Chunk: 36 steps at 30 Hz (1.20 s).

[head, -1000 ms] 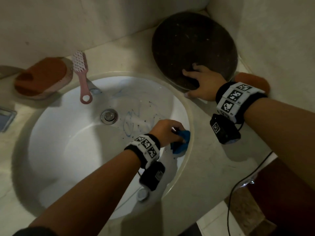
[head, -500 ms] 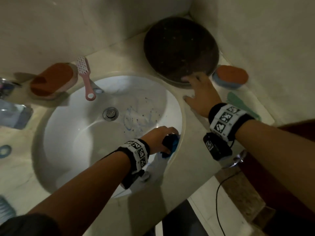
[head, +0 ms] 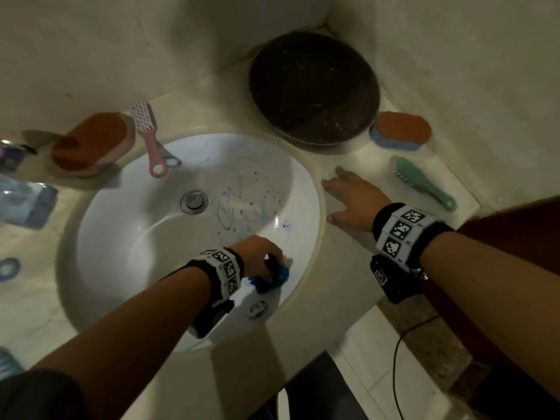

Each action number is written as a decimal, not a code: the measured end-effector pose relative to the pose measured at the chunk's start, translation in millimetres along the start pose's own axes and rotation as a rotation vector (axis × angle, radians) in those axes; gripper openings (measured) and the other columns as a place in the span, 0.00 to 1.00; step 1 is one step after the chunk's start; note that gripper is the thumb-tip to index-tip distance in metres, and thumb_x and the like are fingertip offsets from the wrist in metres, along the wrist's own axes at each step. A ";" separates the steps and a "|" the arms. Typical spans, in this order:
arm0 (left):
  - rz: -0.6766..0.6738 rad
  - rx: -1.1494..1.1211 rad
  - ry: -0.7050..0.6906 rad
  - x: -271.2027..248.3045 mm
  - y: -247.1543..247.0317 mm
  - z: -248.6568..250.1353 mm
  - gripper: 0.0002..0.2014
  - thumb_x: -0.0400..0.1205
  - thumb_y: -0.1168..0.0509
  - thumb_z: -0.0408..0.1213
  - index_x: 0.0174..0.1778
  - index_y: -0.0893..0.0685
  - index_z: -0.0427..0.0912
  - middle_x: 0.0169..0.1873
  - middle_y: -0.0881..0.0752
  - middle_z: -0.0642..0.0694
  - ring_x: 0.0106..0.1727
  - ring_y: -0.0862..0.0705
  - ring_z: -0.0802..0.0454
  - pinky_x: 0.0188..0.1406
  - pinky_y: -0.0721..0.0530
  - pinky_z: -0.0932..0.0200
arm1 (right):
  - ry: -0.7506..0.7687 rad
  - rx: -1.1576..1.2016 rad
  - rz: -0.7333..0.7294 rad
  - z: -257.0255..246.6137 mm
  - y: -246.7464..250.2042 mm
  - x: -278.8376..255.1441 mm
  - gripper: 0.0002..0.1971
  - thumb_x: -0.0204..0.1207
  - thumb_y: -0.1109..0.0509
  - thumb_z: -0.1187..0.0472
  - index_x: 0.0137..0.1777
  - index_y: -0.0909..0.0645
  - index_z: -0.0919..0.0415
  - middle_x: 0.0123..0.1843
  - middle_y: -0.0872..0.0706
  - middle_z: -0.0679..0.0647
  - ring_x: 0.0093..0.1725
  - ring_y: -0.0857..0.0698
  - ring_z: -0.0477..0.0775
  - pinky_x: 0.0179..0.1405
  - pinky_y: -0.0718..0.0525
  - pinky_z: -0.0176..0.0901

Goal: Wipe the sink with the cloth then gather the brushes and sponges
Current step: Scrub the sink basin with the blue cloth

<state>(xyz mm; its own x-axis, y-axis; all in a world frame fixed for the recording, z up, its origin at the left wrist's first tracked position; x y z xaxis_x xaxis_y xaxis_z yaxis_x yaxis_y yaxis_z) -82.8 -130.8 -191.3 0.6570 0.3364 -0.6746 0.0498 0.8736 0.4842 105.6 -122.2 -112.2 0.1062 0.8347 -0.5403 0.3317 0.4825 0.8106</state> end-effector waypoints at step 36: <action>0.119 -0.146 -0.146 -4.5 13.7 27.2 0.16 0.73 0.24 0.37 0.57 0.14 0.43 0.53 0.14 0.47 0.46 0.21 0.57 0.45 0.27 0.71 | -0.006 -0.044 -0.002 -2.8 3.1 -2.5 0.41 0.73 0.27 0.51 0.82 0.44 0.48 0.86 0.54 0.54 0.84 0.46 0.55 0.78 0.37 0.49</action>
<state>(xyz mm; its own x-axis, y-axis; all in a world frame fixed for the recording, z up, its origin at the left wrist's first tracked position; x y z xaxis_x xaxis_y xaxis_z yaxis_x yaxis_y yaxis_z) -64.6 -129.9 -166.5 0.7541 0.3946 -0.5250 -0.1367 0.8762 0.4622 103.8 -122.0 -107.7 0.1114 0.8319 -0.5436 0.2903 0.4959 0.8184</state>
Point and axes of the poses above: each hand's wrist, its own x-axis towards the middle knuckle, its own y-axis out of the back of the hand, z = x × y, the point moved 7 cm from there along x, towards the middle knuckle
